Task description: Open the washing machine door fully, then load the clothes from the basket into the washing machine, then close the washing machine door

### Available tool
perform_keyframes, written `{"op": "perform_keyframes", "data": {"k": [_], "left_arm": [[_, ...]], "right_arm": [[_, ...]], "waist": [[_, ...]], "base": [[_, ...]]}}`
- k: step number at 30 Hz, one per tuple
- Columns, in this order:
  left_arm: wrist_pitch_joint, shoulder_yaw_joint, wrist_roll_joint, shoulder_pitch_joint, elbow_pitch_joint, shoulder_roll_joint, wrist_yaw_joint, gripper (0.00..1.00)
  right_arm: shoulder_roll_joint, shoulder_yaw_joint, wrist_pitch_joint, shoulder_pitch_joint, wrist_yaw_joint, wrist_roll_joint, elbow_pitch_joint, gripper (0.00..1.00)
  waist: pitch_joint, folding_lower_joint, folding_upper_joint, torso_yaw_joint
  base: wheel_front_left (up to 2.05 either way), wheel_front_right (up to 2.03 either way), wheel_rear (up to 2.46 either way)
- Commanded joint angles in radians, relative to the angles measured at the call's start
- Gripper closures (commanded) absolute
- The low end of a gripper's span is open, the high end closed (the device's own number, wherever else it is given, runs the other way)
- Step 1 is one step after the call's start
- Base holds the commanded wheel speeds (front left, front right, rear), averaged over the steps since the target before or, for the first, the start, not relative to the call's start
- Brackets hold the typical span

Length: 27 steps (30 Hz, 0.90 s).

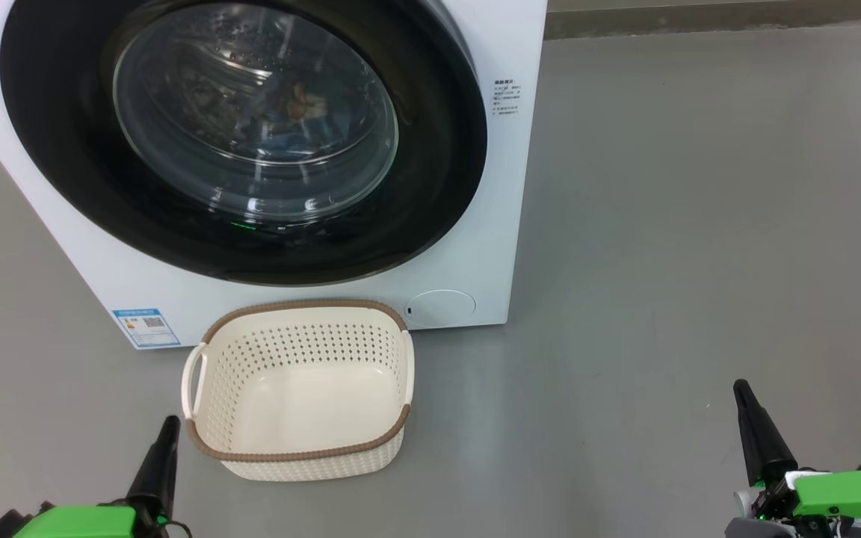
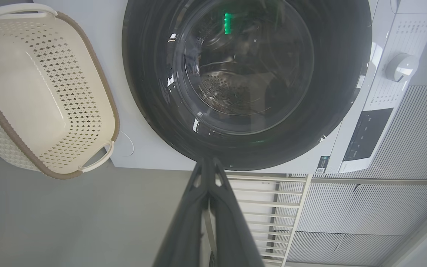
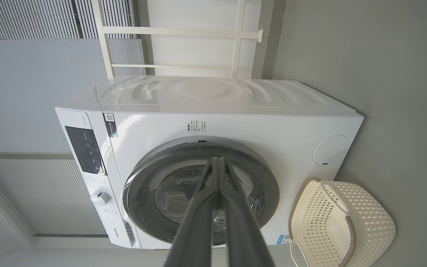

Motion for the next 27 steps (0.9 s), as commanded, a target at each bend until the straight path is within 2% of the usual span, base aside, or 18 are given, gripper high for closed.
{"op": "perform_keyframes", "data": {"k": [1, 27], "left_arm": [[0.006, 0.035, -0.008, -0.044, -0.020, 0.021, -0.007, 1.00], [0.006, 0.035, -0.008, -0.044, -0.020, 0.021, -0.007, 1.00]], "right_arm": [[-0.003, 0.022, 0.008, -0.044, 0.002, 0.016, -0.025, 1.00], [-0.003, 0.022, 0.008, -0.044, 0.002, 0.016, -0.025, 1.00]], "waist": [[0.000, 0.0000, 0.0000, 0.000], [0.000, 0.0000, 0.0000, 0.000]], "base": [[0.00, 0.00, 0.00], [0.00, 0.00, 0.00]]}}
